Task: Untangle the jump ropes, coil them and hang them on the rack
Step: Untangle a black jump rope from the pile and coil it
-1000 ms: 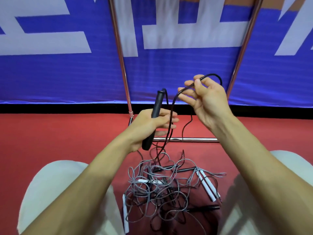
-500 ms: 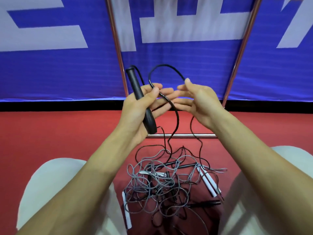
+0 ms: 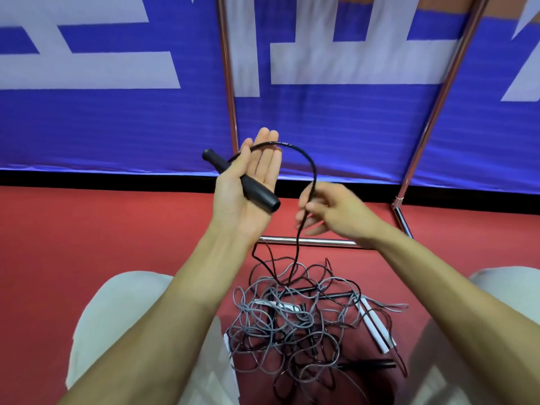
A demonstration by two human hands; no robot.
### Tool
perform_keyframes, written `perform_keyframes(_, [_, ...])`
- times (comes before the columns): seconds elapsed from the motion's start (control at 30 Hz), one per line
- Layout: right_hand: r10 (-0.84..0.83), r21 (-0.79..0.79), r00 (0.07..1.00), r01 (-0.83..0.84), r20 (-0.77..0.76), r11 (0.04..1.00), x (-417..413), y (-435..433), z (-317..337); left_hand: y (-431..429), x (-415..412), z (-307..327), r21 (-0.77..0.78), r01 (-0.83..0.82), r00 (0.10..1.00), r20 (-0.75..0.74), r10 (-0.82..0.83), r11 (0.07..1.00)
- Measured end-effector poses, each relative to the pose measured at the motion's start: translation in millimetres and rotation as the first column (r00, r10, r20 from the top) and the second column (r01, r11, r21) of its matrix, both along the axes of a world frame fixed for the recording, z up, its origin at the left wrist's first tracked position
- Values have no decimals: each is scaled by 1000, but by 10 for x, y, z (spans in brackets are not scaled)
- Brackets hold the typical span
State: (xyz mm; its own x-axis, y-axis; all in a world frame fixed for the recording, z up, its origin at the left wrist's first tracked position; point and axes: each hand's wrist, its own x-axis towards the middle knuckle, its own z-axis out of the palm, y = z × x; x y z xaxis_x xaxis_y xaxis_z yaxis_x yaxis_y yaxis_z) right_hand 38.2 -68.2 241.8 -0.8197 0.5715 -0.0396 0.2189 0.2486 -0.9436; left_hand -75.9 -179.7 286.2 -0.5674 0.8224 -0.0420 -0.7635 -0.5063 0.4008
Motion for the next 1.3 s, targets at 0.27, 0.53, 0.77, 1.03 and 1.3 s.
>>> perform_keyframes(0.27, [-243, -438, 812, -16, -530, 899, 228, 167, 384, 156, 183, -201, -488, 94, 917, -297, -267, 868])
perform_keyframes(0.53, [-602, -774, 531, -181, -596, 606, 337, 297, 550, 207, 421, -362, -673, 59, 611, -559, -560, 737])
perform_keyframes(0.77, [-714, -871, 534, -93, -453, 483, 316, 411, 474, 188, 490, -375, -622, -26, 509, -682, -525, 783])
perform_keyframes(1.03, [-397, -547, 874, 194, -280, 814, 258, 365, 280, 205, 403, -87, -352, -102, 870, -485, -88, 930])
perform_keyframes(1.3, [295, 121, 951, -305, 96, 945, 112, 92, -18, 70, 210, 97, -96, 30, 995, -88, -38, 995])
